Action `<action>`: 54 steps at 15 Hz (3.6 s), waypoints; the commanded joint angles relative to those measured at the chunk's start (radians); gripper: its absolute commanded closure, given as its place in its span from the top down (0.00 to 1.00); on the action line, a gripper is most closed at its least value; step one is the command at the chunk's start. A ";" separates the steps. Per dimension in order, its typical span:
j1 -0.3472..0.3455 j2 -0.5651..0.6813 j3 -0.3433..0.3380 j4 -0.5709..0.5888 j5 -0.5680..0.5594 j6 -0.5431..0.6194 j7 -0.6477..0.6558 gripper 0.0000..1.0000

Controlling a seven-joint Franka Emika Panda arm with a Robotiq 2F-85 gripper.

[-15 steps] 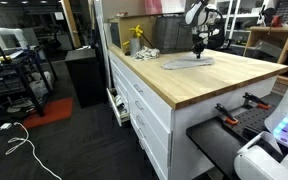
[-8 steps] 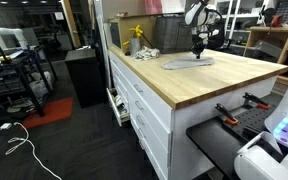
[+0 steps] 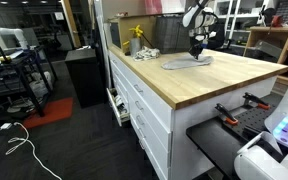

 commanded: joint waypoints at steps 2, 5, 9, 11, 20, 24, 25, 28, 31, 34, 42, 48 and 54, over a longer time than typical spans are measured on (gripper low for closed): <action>0.013 0.131 -0.034 0.086 -0.031 -0.042 0.099 0.00; 0.003 0.173 -0.034 0.124 -0.021 -0.103 0.115 0.00; -0.004 0.197 -0.028 0.170 -0.005 -0.190 0.124 0.00; -0.011 0.200 -0.029 0.182 -0.004 -0.221 0.114 0.00; -0.062 0.162 -0.052 0.132 -0.053 -0.388 -0.011 0.00; -0.097 0.172 -0.056 0.113 -0.085 -0.443 -0.076 0.00; -0.103 0.175 -0.056 0.109 -0.092 -0.451 -0.087 0.00; -0.121 0.170 -0.057 0.083 -0.108 -0.444 -0.097 0.00; -0.142 0.145 -0.062 0.046 -0.086 -0.395 -0.070 0.00; -0.180 0.101 -0.071 0.003 -0.034 -0.336 -0.047 0.00; -0.265 -0.149 -0.073 -0.252 0.186 -0.101 -0.135 0.00; -0.266 -0.274 -0.100 -0.363 0.198 0.010 -0.187 0.00; -0.248 -0.263 -0.110 -0.324 0.187 -0.017 -0.175 0.01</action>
